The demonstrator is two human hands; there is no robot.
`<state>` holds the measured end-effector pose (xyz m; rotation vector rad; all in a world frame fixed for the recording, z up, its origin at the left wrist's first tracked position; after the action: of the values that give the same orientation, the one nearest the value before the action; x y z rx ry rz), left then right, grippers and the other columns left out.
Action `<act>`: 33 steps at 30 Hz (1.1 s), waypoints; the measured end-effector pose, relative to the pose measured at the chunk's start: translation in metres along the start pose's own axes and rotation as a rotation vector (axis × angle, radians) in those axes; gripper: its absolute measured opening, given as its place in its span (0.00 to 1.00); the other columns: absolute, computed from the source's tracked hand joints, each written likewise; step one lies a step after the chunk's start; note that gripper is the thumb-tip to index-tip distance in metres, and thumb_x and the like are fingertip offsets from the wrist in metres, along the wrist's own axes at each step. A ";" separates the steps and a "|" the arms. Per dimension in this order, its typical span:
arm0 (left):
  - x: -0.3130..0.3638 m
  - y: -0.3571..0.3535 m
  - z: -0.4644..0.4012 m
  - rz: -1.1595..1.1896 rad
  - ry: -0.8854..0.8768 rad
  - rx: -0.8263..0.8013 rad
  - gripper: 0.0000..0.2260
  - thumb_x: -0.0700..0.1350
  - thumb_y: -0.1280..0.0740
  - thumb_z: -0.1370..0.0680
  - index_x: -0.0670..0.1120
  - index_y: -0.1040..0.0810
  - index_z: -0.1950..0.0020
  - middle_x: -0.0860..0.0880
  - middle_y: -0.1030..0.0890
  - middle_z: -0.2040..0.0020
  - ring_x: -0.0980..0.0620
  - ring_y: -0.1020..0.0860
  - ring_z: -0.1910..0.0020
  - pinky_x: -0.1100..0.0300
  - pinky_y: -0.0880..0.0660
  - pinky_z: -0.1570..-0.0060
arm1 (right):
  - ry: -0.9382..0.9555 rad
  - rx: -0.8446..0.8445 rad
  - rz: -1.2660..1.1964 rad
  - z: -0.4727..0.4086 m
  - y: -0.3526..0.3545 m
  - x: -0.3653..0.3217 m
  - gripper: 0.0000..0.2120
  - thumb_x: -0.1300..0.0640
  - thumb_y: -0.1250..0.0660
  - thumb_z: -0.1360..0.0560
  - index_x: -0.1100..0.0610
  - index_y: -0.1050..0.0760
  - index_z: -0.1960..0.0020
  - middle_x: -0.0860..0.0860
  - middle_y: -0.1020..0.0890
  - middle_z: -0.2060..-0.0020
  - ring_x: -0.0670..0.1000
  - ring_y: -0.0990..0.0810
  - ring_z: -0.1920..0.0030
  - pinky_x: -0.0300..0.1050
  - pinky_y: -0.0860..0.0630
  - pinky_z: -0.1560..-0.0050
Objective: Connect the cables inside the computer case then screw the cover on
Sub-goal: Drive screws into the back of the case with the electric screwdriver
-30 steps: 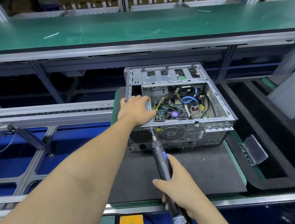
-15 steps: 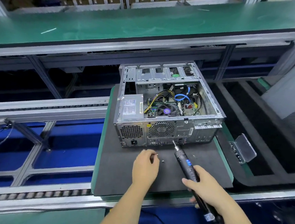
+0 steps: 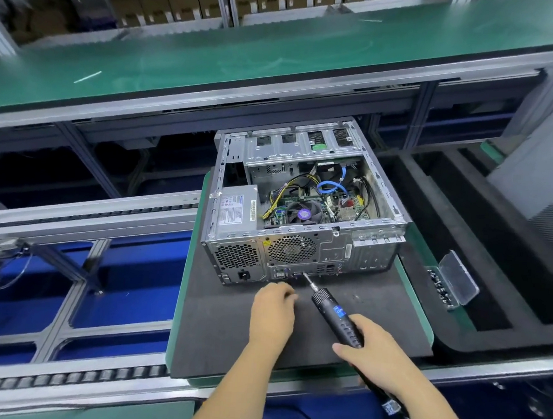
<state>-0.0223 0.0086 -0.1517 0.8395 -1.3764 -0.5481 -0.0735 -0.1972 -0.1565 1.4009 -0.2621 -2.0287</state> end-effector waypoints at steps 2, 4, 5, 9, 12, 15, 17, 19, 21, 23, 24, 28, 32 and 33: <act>-0.016 0.016 -0.006 0.429 0.270 0.132 0.03 0.42 0.29 0.23 0.47 0.16 0.55 0.54 0.17 0.60 0.55 0.21 0.59 0.73 0.30 0.63 | 0.048 -0.014 0.000 0.000 -0.003 -0.006 0.13 0.45 0.28 0.28 0.40 0.27 0.47 0.46 0.19 0.57 0.42 0.23 0.68 0.38 0.25 0.63; -0.029 0.015 -0.008 0.936 0.581 0.088 0.02 0.39 0.29 0.23 0.42 0.16 0.54 0.50 0.16 0.62 0.54 0.22 0.65 0.68 0.27 0.65 | 0.093 -0.028 0.017 0.000 -0.009 -0.017 0.14 0.45 0.28 0.29 0.39 0.28 0.45 0.44 0.20 0.56 0.42 0.22 0.66 0.39 0.23 0.63; -0.030 0.012 -0.006 1.165 0.693 0.016 0.03 0.38 0.30 0.22 0.40 0.17 0.52 0.48 0.16 0.63 0.55 0.23 0.67 0.65 0.25 0.67 | 0.110 -0.041 0.018 0.000 -0.013 -0.023 0.15 0.45 0.28 0.29 0.38 0.28 0.44 0.44 0.20 0.56 0.42 0.21 0.67 0.39 0.23 0.64; -0.031 0.011 0.002 1.584 0.836 -0.103 0.05 0.39 0.33 0.20 0.38 0.20 0.52 0.46 0.19 0.65 0.54 0.23 0.64 0.63 0.22 0.63 | 0.146 -0.081 0.028 -0.001 -0.028 -0.041 0.17 0.47 0.29 0.28 0.39 0.29 0.42 0.45 0.20 0.55 0.43 0.21 0.72 0.37 0.24 0.70; -0.031 0.014 0.004 1.728 0.858 -0.102 0.05 0.39 0.34 0.19 0.37 0.21 0.52 0.45 0.18 0.65 0.52 0.24 0.61 0.59 0.24 0.54 | 0.159 -0.085 0.082 -0.001 -0.033 -0.047 0.16 0.47 0.29 0.27 0.40 0.29 0.42 0.45 0.20 0.55 0.40 0.22 0.72 0.37 0.25 0.68; -0.028 0.018 0.004 1.748 0.838 -0.116 0.07 0.38 0.36 0.19 0.38 0.22 0.54 0.45 0.18 0.67 0.52 0.23 0.62 0.59 0.23 0.59 | 0.166 -0.083 0.073 0.001 -0.036 -0.050 0.17 0.47 0.29 0.27 0.40 0.28 0.41 0.45 0.21 0.55 0.41 0.23 0.72 0.37 0.25 0.69; -0.030 0.022 0.005 1.750 0.825 -0.124 0.07 0.38 0.36 0.18 0.38 0.23 0.54 0.45 0.19 0.67 0.52 0.24 0.62 0.61 0.22 0.58 | 0.164 -0.091 0.053 0.002 -0.037 -0.051 0.15 0.48 0.29 0.27 0.41 0.28 0.43 0.45 0.21 0.56 0.42 0.23 0.72 0.38 0.24 0.70; -0.031 0.025 0.007 1.756 0.804 -0.144 0.07 0.38 0.37 0.18 0.38 0.23 0.55 0.45 0.19 0.66 0.52 0.24 0.62 0.60 0.22 0.57 | 0.158 -0.103 0.023 0.004 -0.039 -0.052 0.13 0.47 0.28 0.28 0.41 0.26 0.46 0.45 0.20 0.58 0.42 0.24 0.73 0.40 0.23 0.68; -0.031 0.029 0.010 1.764 0.767 -0.174 0.09 0.40 0.38 0.17 0.39 0.23 0.56 0.46 0.21 0.65 0.52 0.25 0.63 0.56 0.21 0.60 | 0.155 -0.122 -0.034 0.006 -0.042 -0.054 0.11 0.48 0.28 0.29 0.41 0.25 0.48 0.45 0.21 0.63 0.42 0.24 0.73 0.41 0.23 0.68; -0.030 0.032 0.012 1.783 0.731 -0.188 0.11 0.41 0.40 0.17 0.41 0.23 0.57 0.47 0.21 0.65 0.52 0.23 0.65 0.55 0.21 0.66 | 0.162 -0.142 -0.085 0.008 -0.046 -0.058 0.10 0.50 0.27 0.28 0.42 0.25 0.50 0.44 0.21 0.67 0.42 0.24 0.74 0.41 0.24 0.69; -0.031 0.034 0.013 1.796 0.722 -0.185 0.11 0.41 0.40 0.17 0.41 0.24 0.57 0.48 0.21 0.65 0.52 0.23 0.66 0.55 0.22 0.66 | 0.164 -0.148 -0.100 0.009 -0.048 -0.060 0.10 0.51 0.27 0.28 0.42 0.25 0.51 0.43 0.21 0.68 0.43 0.23 0.74 0.41 0.24 0.69; -0.033 0.037 0.014 1.841 0.702 -0.169 0.10 0.41 0.41 0.16 0.42 0.24 0.55 0.48 0.20 0.66 0.53 0.21 0.68 0.55 0.26 0.58 | 0.155 -0.158 -0.133 0.011 -0.052 -0.063 0.10 0.52 0.28 0.27 0.40 0.25 0.50 0.47 0.20 0.69 0.50 0.22 0.74 0.42 0.24 0.72; -0.039 0.039 0.016 1.802 0.706 -0.179 0.10 0.42 0.40 0.16 0.42 0.24 0.56 0.47 0.21 0.63 0.52 0.24 0.65 0.55 0.23 0.63 | 0.152 -0.162 -0.139 0.012 -0.056 -0.064 0.10 0.52 0.27 0.27 0.44 0.25 0.48 0.47 0.21 0.68 0.48 0.23 0.75 0.42 0.24 0.72; -0.041 0.040 0.016 1.775 0.708 -0.183 0.10 0.42 0.40 0.16 0.42 0.24 0.55 0.47 0.22 0.62 0.53 0.24 0.64 0.56 0.23 0.65 | 0.146 -0.165 -0.139 0.012 -0.057 -0.064 0.10 0.52 0.27 0.26 0.45 0.24 0.48 0.47 0.21 0.68 0.48 0.23 0.75 0.43 0.24 0.71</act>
<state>-0.0493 0.0613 -0.1464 -0.4897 -0.8918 0.9200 -0.0934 -0.1169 -0.1317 1.4886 0.0669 -1.9946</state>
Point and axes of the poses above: each hand's wrist, its own z-axis away from the middle knuckle, its own y-axis out of the back of the hand, x = y × z, the point moved 5 cm from there along -z, towards the middle knuckle
